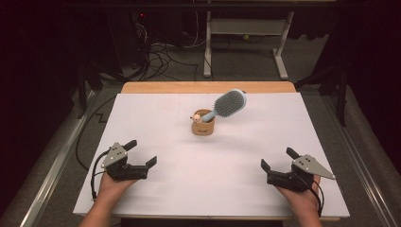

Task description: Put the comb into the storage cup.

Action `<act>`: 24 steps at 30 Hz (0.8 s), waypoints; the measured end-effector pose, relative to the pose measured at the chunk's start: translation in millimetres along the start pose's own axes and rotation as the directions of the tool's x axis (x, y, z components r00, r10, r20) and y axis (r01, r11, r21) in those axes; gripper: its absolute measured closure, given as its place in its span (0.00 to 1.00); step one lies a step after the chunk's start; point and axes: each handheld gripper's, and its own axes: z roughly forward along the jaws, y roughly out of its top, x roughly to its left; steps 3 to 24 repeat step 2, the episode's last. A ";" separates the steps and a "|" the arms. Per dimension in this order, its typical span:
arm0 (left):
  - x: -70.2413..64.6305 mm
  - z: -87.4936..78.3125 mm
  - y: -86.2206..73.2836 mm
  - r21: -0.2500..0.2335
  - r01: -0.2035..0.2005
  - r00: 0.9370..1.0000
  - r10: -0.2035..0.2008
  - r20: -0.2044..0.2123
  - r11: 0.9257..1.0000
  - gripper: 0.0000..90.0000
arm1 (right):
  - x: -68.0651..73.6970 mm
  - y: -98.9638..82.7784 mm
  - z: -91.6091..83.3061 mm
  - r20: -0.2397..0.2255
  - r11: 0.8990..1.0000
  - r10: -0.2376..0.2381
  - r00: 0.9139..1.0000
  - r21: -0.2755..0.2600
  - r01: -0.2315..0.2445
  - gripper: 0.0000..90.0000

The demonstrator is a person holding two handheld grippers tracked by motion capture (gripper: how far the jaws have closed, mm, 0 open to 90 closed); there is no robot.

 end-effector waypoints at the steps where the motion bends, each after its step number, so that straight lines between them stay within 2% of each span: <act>1: 0.3 -0.7 0.1 -0.003 -0.001 1.000 0.001 -0.002 1.000 0.00 | -0.1 0.0 0.0 0.001 1.000 -0.001 1.000 0.000 0.001 0.00; 24: 0.5 -1.2 0.3 -0.006 0.000 1.000 0.000 -0.002 1.000 0.00 | 0.1 -0.1 -0.1 0.000 1.000 -0.002 1.000 0.000 0.002 0.00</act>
